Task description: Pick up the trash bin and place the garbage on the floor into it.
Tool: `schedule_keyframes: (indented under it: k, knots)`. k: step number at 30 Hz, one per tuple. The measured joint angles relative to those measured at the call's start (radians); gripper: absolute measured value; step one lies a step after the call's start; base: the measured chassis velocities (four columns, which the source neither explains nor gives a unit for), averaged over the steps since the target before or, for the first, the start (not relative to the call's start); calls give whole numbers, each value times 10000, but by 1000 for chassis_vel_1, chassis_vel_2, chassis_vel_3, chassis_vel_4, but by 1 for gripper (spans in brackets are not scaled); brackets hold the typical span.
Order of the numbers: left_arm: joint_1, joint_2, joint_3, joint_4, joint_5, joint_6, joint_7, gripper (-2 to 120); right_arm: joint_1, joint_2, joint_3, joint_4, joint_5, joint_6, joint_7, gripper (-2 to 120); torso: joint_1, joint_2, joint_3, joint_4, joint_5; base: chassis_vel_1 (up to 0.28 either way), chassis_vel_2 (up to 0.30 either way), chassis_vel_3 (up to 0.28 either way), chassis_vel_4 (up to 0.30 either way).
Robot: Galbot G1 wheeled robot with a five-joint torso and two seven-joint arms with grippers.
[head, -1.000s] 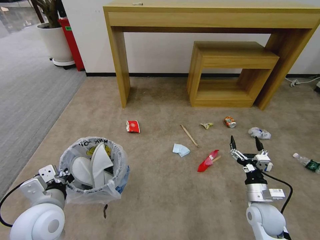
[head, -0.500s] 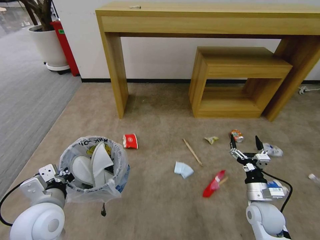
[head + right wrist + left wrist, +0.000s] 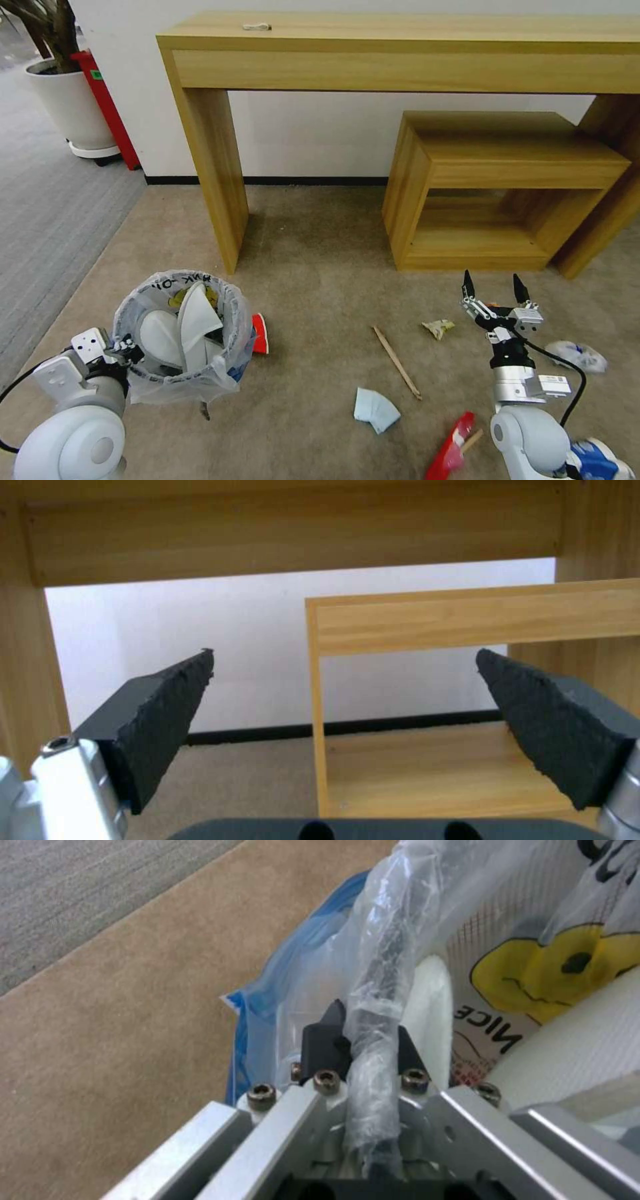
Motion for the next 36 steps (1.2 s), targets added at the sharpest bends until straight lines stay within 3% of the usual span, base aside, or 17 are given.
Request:
schedule_keyframes:
  k: [16,19,20,21,23,24,27,28,31,36]
  knots:
    - [-11,-3,-233,-56,-110,0,-28,1,-255,-134,-43,358,-204,-1326,1325,100,-1,0,0,-1,0,20,-28,-16,17]
    - [-33,48,-390,-46,-147,0,-58,1,-506,-322,-163,741,9,-2542,2041,100,-1,0,1,-1,1,0,0,0,0]
    - [-30,77,-429,-46,-169,0,-59,1,-676,-507,-236,1094,361,-3705,2611,100,-1,0,1,-1,1,0,0,0,0]
    - [-30,77,-429,-46,-169,0,-59,1,-676,-507,-236,1094,361,-3705,2611,100,-1,0,1,-1,1,0,0,0,0]
    - [-27,91,-484,-47,-211,0,-57,1,-979,-935,-331,1824,1353,-5768,3737,100,-1,0,1,-2,0,0,0,0,0]
    - [-27,91,-484,-47,-211,0,-57,1,-979,-935,-331,1824,1353,-5768,3737,100,-1,0,1,-2,0,0,0,0,0]
    - [-40,118,-547,-47,-267,1,-54,1,-1243,-1849,-426,2875,3799,-8408,5579,100,-1,1,1,-2,0,0,0,0,0]
    - [-40,118,-547,-47,-267,1,-54,1,-1243,-1849,-426,2875,3799,-8408,5579,100,-1,1,1,-2,0,0,0,0,0]
    - [-24,132,-552,-47,-281,0,-49,1,-1415,-2685,-492,3265,5162,-9570,6629,100,-1,0,1,-1,-1,0,0,0,0]
    - [-1,131,-501,-36,-250,-11,-43,1,-1495,-3168,-547,3378,5899,-10151,7188,100,-1,0,1,-1,1,0,0,0,0]
